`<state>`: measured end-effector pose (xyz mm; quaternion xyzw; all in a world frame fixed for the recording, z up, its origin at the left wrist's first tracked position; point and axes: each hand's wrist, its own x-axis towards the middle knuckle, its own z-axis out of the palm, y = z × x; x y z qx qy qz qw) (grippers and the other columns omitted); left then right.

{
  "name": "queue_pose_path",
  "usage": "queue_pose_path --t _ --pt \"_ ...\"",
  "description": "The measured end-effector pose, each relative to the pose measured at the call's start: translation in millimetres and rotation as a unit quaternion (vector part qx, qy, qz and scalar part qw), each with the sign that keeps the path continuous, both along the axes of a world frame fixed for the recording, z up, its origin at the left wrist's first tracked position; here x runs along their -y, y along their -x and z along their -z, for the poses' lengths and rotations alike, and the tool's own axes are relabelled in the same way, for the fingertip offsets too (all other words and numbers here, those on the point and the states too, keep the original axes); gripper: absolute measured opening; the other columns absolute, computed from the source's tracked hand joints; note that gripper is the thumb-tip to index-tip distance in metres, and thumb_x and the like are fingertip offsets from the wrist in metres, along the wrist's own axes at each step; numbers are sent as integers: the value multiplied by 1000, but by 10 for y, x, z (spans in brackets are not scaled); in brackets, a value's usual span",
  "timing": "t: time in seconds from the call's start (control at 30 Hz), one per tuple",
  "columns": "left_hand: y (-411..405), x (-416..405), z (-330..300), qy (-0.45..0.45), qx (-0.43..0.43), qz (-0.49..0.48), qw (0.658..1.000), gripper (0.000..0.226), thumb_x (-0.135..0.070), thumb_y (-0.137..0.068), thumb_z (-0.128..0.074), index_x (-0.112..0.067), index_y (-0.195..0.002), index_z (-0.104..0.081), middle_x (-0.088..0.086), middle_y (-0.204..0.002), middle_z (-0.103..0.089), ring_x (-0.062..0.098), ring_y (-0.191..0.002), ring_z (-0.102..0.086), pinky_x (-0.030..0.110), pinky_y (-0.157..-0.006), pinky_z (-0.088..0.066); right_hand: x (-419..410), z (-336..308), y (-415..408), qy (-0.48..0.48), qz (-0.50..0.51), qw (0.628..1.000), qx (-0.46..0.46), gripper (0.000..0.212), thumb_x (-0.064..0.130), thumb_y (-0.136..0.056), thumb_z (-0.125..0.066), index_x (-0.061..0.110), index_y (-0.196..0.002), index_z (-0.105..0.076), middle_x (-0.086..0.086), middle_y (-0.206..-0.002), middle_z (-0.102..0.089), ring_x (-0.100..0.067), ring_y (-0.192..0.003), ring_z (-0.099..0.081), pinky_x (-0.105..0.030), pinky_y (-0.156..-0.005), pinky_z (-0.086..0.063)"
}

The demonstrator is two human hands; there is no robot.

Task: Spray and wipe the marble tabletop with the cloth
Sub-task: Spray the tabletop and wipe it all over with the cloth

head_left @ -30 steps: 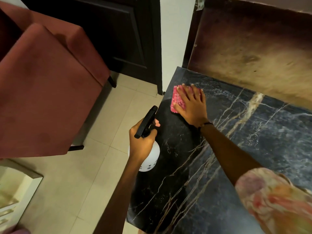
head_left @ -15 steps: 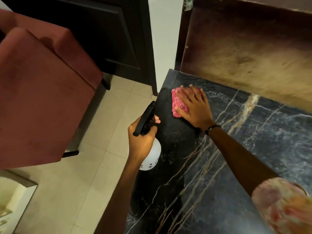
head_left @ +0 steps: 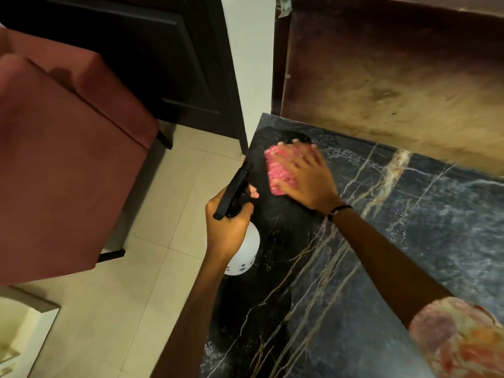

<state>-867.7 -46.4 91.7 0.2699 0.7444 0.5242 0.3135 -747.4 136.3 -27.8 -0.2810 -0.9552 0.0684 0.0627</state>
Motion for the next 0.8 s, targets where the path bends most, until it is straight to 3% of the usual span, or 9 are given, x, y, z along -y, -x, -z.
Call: queue_pose_path --t 0.1,0.17,0.2,0.27,0.33,0.43,0.57,0.7,0.8 --pt "-34 -26 -18 -6 8 3 1000 25 10 -80 -53 -7 -92 -66 7 -87 -69 18 -52 -56 52 -69 -51 -363 -41 -220 11 102 995 14 71 64 -90 -31 27 -150 -30 -2 -158 -29 -30 -146 -23 -53 -120 -12" --pt "-53 -47 -22 -9 14 7 1000 26 11 -80 -52 -7 -92 -66 10 -91 -70 34 -61 -55 60 -76 -49 -524 -63 -146 16 160 987 24 69 62 -92 -36 28 -151 -28 -2 -159 -27 -31 -147 -21 -54 -119 -11" --pt "-56 -57 -25 -10 14 10 1000 27 12 -80 -52 -8 -92 -66 9 -90 -70 34 -62 -56 60 -77 -49 -570 -72 -48 21 180 983 28 69 61 -92 -37 29 -151 -26 -2 -160 -25 -32 -147 -19 -55 -119 -10" --pt "-62 -76 -27 -8 12 16 1000 28 13 -79 -52 -9 -89 -66 4 -80 -67 17 -52 -56 54 -72 -51 -583 -81 195 27 190 981 42 69 62 -93 -37 30 -152 -22 -3 -161 -21 -34 -148 -16 -57 -119 -8" --pt "-74 -88 -26 -6 15 24 1000 29 14 -79 -51 -9 -88 -66 5 -80 -67 4 -52 -56 39 -66 -49 -470 -67 380 24 153 986 53 70 63 -92 -37 31 -152 -21 -3 -161 -19 -34 -148 -15 -58 -119 -6" --pt "-87 -127 -8 -2 14 33 999 25 13 -78 -51 -6 -88 -66 13 -85 -68 4 -51 -54 24 -62 -43 -150 -27 362 15 70 997 31 69 64 -92 -37 29 -150 -27 -2 -160 -25 -30 -148 -18 -56 -120 -8" --pt "-113 -238 -8 -3 9 44 999 22 12 -79 -52 -2 -88 -65 19 -87 -67 6 -51 -53 25 -59 -42 -27 20 -195 -8 20 1000 14 68 64 -91 -34 29 -149 -32 -1 -158 -29 -28 -147 -23 -52 -120 -12" --pt "-173 -338 -10 -13 20 57 998 23 11 -80 -52 -4 -90 -66 12 -89 -68 2 -53 -57 36 -58 -47 -407 -47 -665 4 122 992 4 69 65 -91 -30 28 -148 -34 -1 -157 -31 -30 -145 -26 -53 -119 -15" --pt "-218 -376 -2 -17 22 61 998 22 10 -81 -53 -6 -90 -66 9 -86 -68 2 -53 -58 11 -57 -44 -625 -101 -507 19 207 978 27 67 65 -92 -33 32 -150 -28 -1 -159 -25 -32 -146 -22 -54 -119 -10"
